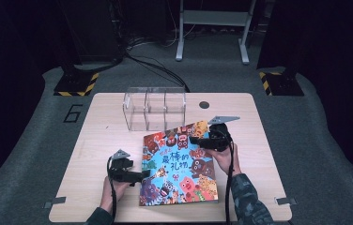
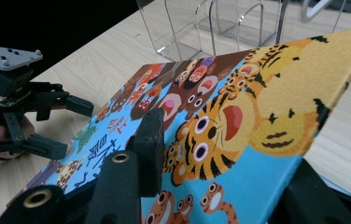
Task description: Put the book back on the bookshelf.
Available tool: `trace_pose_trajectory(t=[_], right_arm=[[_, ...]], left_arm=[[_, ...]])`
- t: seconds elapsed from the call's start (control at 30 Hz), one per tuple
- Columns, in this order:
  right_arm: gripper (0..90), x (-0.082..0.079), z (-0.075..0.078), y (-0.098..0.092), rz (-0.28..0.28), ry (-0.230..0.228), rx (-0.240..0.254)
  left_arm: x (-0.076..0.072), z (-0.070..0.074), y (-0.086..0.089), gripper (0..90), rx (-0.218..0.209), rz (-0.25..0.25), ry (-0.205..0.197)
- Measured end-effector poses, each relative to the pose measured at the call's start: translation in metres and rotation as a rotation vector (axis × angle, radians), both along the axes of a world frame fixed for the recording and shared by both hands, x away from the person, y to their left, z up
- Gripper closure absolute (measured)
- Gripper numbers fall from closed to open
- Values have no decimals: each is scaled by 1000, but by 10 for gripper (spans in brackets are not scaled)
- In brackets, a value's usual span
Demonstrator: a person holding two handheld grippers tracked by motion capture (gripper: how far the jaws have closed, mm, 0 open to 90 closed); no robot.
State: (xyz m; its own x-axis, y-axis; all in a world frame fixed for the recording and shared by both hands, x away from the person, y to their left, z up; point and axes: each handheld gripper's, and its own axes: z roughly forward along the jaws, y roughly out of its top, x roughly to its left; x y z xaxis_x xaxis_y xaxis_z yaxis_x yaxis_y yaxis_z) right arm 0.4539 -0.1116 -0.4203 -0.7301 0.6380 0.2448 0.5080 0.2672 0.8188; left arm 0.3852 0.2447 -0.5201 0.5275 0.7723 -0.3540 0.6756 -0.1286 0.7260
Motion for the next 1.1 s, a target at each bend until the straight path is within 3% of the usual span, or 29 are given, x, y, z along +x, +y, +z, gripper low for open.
trace_pose_trajectory(t=[0.2, 0.43, 0.83, 1.07, 1.1], right_arm=[[597, -5, 2, -1, 9, -39, 9], [597, -8, 4, 0, 10, -57, 15], [596, -13, 6, 0, 24, -103, 33], [592, -11, 3, -3, 24, -85, 52], [592, -11, 2, -4, 22, -84, 58]], left_arm=[[0, 5, -3, 0, -25, -32, 9], [1, 6, -12, 0, -9, -85, 21], [2, 9, -21, 0, -54, -131, 34], [1, 10, -21, 3, -46, -135, 24], [1, 9, -20, 11, -60, -134, 18]])
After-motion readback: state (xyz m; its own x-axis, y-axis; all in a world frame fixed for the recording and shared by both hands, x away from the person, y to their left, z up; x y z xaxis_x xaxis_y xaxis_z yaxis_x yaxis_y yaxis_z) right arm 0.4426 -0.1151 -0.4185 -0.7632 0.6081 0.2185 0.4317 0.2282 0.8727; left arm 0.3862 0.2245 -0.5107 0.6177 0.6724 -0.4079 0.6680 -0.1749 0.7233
